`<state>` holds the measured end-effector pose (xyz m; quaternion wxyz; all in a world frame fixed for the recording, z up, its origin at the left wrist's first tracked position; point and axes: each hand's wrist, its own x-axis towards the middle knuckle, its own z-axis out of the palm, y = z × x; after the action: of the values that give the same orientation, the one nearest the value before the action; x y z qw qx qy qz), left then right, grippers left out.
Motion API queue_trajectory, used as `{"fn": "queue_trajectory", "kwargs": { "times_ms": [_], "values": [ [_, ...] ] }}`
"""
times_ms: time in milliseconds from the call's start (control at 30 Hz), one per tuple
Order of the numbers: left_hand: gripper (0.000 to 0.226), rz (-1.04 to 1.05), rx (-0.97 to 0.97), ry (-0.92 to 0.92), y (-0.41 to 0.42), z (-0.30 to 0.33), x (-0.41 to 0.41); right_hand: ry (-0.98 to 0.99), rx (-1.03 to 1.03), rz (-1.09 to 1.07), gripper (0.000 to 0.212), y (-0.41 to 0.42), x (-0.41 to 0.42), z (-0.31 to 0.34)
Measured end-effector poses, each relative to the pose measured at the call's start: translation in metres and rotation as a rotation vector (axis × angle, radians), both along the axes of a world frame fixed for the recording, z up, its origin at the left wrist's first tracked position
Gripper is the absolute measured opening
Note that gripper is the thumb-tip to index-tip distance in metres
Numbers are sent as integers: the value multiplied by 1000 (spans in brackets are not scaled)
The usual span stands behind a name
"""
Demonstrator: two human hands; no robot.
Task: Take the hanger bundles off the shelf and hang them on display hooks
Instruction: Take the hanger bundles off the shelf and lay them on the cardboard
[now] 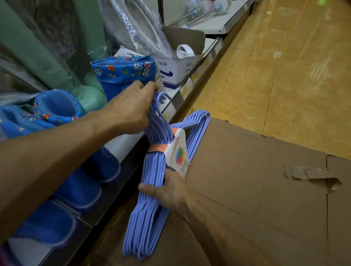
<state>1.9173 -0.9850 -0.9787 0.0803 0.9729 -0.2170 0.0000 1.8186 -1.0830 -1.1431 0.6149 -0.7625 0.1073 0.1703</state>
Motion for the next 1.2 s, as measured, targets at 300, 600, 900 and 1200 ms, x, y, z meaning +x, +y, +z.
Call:
{"fn": "queue_trajectory", "kwargs": {
  "times_ms": [300, 600, 900, 1200],
  "values": [
    [59, -58, 41, -159, -22, 12, -26, -10, -183, 102, 37, -40, -17, 31],
    [39, -366, -348, -29, -71, 12, -74, -168, -603, 190, 31, -145, -104, 85],
    [36, -503, -540, 231, -163, 21, -139, -209, -722, 14, 23, -245, -192, 109],
    [24, -572, -683, 403, -264, 44, -191, -246, -834, -178, 18, -320, -268, 142]
  ]
}}
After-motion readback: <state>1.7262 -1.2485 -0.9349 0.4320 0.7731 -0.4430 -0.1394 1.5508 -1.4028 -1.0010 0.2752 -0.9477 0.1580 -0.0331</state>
